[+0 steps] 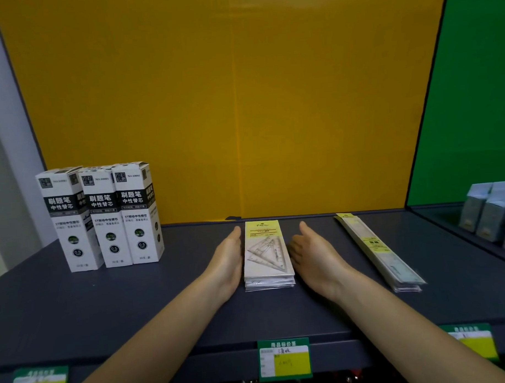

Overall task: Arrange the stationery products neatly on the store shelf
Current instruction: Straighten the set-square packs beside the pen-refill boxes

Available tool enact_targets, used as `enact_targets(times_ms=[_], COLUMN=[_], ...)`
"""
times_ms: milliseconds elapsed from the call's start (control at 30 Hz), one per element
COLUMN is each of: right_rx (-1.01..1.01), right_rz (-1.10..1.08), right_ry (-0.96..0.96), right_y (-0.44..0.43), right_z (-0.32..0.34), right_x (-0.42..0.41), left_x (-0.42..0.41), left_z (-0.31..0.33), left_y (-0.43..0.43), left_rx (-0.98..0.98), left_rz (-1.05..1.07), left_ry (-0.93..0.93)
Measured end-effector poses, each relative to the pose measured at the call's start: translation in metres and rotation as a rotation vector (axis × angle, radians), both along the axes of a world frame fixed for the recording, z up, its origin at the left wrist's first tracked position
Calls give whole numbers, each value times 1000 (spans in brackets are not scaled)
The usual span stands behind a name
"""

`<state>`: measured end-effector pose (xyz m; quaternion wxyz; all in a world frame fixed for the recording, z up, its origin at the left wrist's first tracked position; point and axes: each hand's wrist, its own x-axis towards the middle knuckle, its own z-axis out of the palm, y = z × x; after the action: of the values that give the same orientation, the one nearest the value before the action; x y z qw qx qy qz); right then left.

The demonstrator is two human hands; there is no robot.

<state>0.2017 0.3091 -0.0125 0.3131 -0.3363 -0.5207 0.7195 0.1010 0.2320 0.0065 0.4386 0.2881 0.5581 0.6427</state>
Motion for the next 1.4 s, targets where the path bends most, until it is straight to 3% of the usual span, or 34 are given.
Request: enact_targets(times_ms=[433, 700, 767, 933, 1033, 1167, 1300, 1400], right_rx=[67, 149, 231, 648, 740, 770, 725, 713], right_rz=[20, 86, 84, -25, 41, 130, 157, 148], right_ry=[-51, -147, -178, -215, -150, -150, -250, -388], right_y=[-9, -9, -11, -17, -29, -45, -53, -51], right_z=[-17, -15, -9, 18, 34, 43, 49, 41], right_x=[-9, -8, -6, -8, -27, -72, -133, -178], left_x=[2, -8, -16, -47, -81, -149, -229, -276], left_z=[-13, -19, -22, 1, 15, 11, -2, -13], left_y=[-1, 5, 4, -34, -76, -122, -144, -143], left_rx=[-32, -69, -71, 97, 246, 353, 274, 112], left_rz=[0, -69, -110, 118, 242, 494, 803, 658], left_ry=[-39, 71, 173, 667, 910, 951, 998, 886])
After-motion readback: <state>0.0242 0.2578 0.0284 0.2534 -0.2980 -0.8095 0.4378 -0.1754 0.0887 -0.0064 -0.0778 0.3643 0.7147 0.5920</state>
